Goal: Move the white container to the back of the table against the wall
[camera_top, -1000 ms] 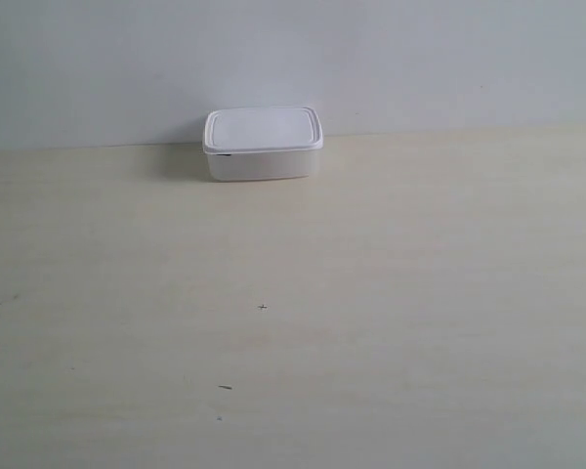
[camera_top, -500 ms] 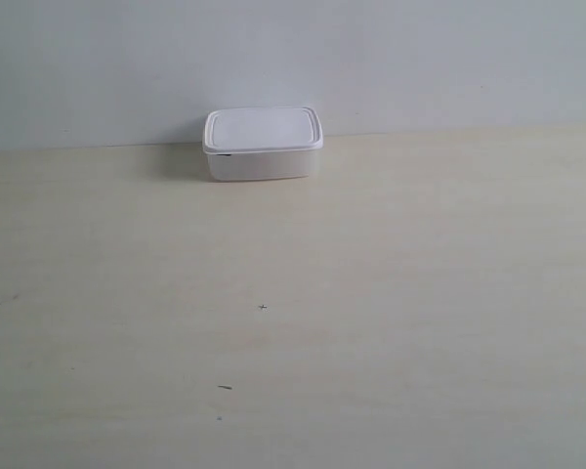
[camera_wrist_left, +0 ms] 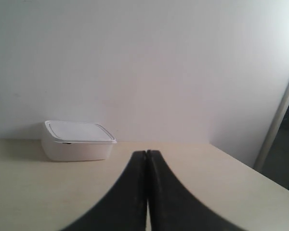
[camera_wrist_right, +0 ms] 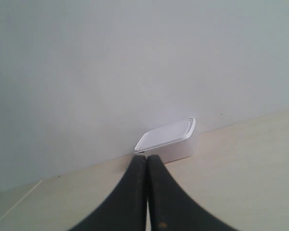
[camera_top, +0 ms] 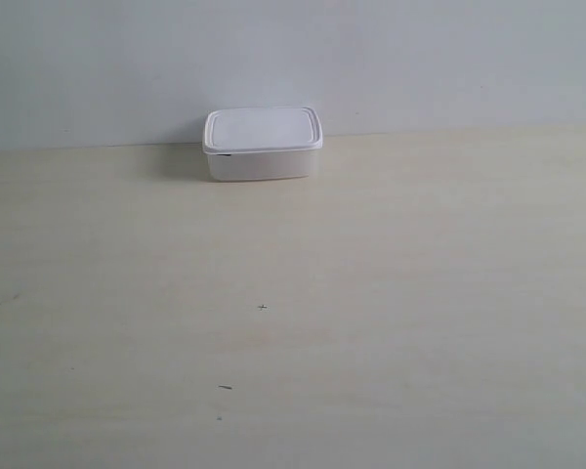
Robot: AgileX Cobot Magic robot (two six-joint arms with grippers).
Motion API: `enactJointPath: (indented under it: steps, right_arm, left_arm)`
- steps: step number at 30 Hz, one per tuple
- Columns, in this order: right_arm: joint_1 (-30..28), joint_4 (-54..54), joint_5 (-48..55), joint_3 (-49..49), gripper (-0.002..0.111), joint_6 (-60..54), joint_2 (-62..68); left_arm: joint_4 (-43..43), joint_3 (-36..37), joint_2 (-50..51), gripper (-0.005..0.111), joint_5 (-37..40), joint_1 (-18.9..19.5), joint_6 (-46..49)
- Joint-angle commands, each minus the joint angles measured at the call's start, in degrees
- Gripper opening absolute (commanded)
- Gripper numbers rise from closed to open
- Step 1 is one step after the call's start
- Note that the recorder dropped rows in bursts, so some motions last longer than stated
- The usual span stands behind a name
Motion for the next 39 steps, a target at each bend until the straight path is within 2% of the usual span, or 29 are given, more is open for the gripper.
enactJointPath:
  steps: [1,12,14,20,26,29,33,39]
  right_arm:
    - [0.0,0.0,-0.2,0.3,0.0,-0.5,-0.3]
    - [0.0,0.0,-0.2,0.3,0.0,-0.5,-0.3]
    - [0.0,0.0,-0.2,0.3,0.0,-0.5,-0.3]
    - [-6.2,0.4,-2.4,0.3,0.0,-0.5,-0.3]
    - [-13.9,0.4,-2.7,0.3,0.0,-0.5,-0.3]
    - [-15.6,0.5,-2.7,0.3,0.0,-0.5,-0.3]
    - [-15.9,0.5,-2.7,0.3,0.0,-0.5,-0.3]
    - [-15.9,0.5,-2.7,0.3,0.0,-0.5,-0.3]
  left_arm:
    - [0.2,0.2,-0.3,0.0,0.0,-0.3,0.1]
    - [0.2,0.2,-0.3,0.0,0.0,-0.3,0.1]
    - [0.2,0.2,-0.3,0.0,0.0,0.8,0.1]
    - [0.2,0.2,-0.3,0.0,-0.1,9.5,0.1]
    - [0.2,0.2,-0.3,0.0,-0.1,21.4,0.1]
    - [0.2,0.2,-0.3,0.0,-0.1,25.3,0.1]
    - [0.2,0.2,-0.3,0.0,-0.1,27.9,0.1]
    - [0.2,0.2,-0.3,0.0,-0.1,28.0,0.1]
